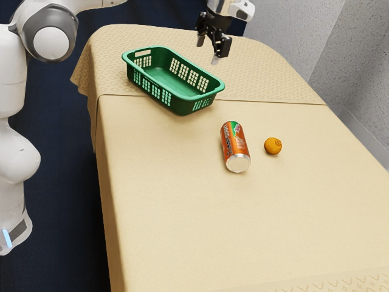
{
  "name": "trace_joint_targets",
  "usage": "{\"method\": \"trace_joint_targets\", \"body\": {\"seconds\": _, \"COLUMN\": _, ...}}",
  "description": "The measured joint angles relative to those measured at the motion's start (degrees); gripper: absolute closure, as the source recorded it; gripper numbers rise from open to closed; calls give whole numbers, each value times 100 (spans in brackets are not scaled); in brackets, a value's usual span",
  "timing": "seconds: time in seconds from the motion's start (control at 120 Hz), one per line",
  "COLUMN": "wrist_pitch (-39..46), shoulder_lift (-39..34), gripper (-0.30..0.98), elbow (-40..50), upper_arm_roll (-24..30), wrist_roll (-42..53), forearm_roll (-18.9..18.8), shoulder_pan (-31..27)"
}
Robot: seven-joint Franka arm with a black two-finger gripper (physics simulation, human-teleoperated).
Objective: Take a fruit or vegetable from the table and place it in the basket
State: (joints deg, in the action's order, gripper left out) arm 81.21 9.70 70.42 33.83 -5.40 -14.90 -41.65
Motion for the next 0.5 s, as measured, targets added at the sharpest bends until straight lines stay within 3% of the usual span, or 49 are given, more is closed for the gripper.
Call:
{"method": "trace_joint_targets", "body": {"seconds": 0.183, "wrist_pitch": -1, "shoulder_lift": -16, "gripper": 0, "elbow": -31, "upper_arm_roll": 0, "wrist_roll": -8, "forearm_roll": 0, "shoulder_pan": 0}}
{"method": "trace_joint_targets", "body": {"seconds": 0.258, "wrist_pitch": -6, "shoulder_lift": -340, "gripper": 0, "elbow": -461, "upper_arm_roll": 39, "wrist_roll": -5, "forearm_roll": 0, "shoulder_pan": -17}}
{"method": "trace_joint_targets", "body": {"seconds": 0.408, "wrist_pitch": -4, "shoulder_lift": -544, "gripper": 0, "elbow": -740, "upper_arm_roll": 223, "wrist_roll": -12, "forearm_roll": 9, "shoulder_pan": 698}}
{"method": "trace_joint_targets", "body": {"seconds": 0.5, "wrist_pitch": -4, "shoulder_lift": -502, "gripper": 0, "elbow": -709, "upper_arm_roll": 318, "wrist_roll": -12, "forearm_roll": 25, "shoulder_pan": 767}}
